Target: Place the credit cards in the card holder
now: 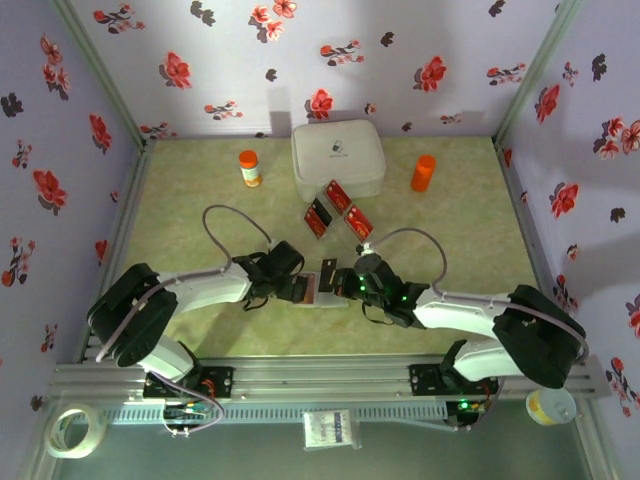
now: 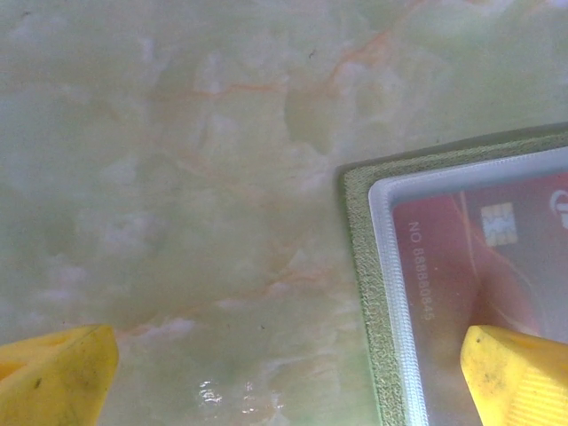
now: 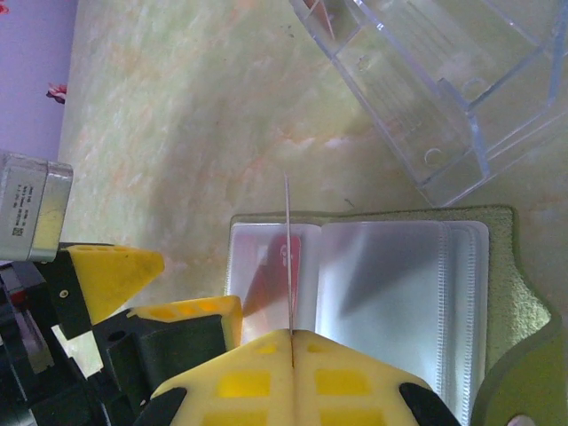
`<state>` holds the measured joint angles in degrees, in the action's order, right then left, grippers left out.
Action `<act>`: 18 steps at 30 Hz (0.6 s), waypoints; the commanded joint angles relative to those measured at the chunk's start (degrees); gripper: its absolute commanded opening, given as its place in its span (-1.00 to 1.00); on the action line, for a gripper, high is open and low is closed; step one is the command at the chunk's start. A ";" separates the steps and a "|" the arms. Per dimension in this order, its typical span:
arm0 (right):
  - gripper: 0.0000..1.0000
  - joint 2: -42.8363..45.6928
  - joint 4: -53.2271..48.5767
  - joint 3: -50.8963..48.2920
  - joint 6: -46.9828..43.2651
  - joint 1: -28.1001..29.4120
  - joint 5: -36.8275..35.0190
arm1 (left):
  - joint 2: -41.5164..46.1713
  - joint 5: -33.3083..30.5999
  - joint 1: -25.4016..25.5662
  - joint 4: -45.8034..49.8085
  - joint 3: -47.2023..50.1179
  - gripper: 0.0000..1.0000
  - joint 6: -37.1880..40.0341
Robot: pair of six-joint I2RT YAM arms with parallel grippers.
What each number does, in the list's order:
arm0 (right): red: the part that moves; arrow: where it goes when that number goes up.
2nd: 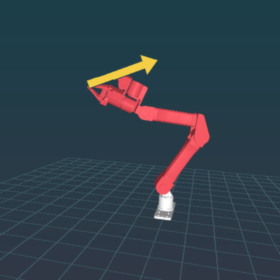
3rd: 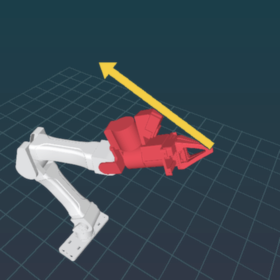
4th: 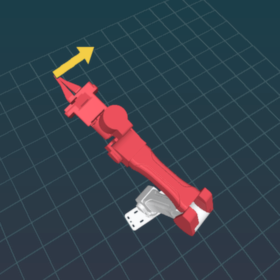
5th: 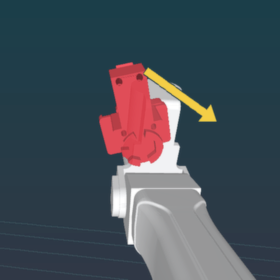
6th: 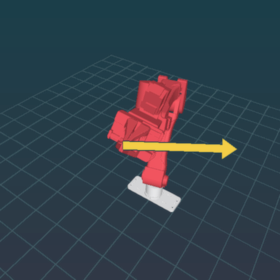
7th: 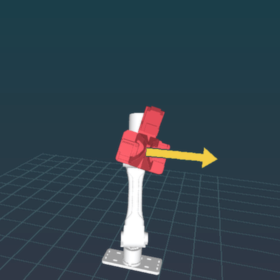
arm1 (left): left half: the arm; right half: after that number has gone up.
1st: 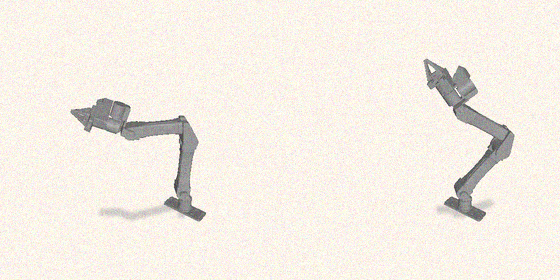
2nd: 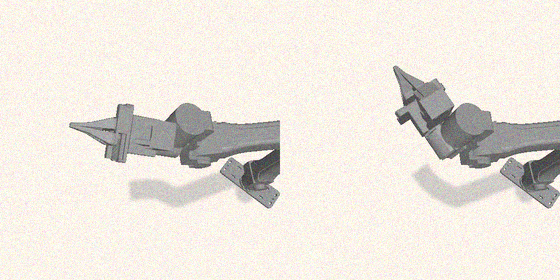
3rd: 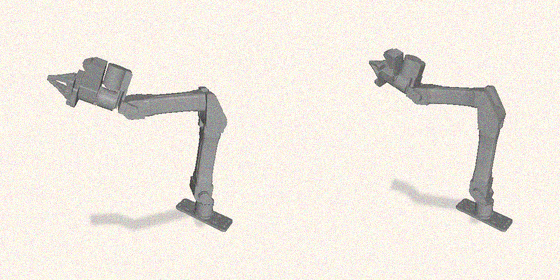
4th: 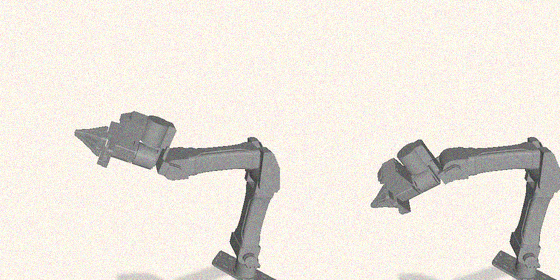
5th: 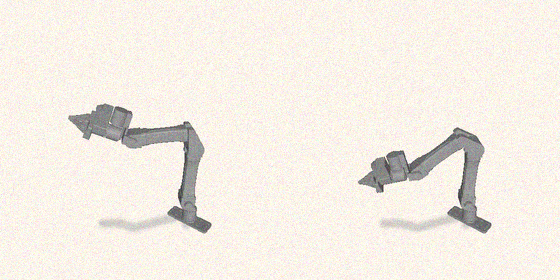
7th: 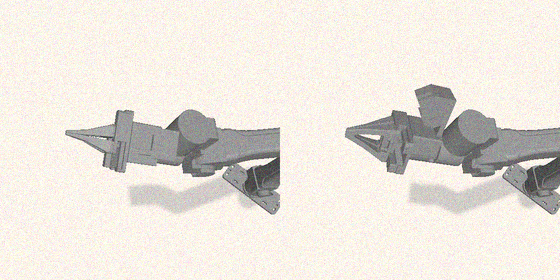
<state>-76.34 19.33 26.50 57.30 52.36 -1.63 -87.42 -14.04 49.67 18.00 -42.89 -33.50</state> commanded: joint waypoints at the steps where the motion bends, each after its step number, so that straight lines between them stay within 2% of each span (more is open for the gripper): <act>1: -1.00 -1.26 3.51 -0.13 0.56 0.67 -1.97 | 0.63 -2.08 0.52 2.81 1.67 1.00 -1.21; 18: -1.00 -5.08 8.96 -2.23 1.93 1.48 -3.45 | 0.10 -2.28 0.52 2.67 2.03 1.00 -1.85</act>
<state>-80.60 25.91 25.30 57.76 53.28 -3.05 -87.37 -14.57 49.89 17.82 -42.57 -34.61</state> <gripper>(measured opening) 0.057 0.998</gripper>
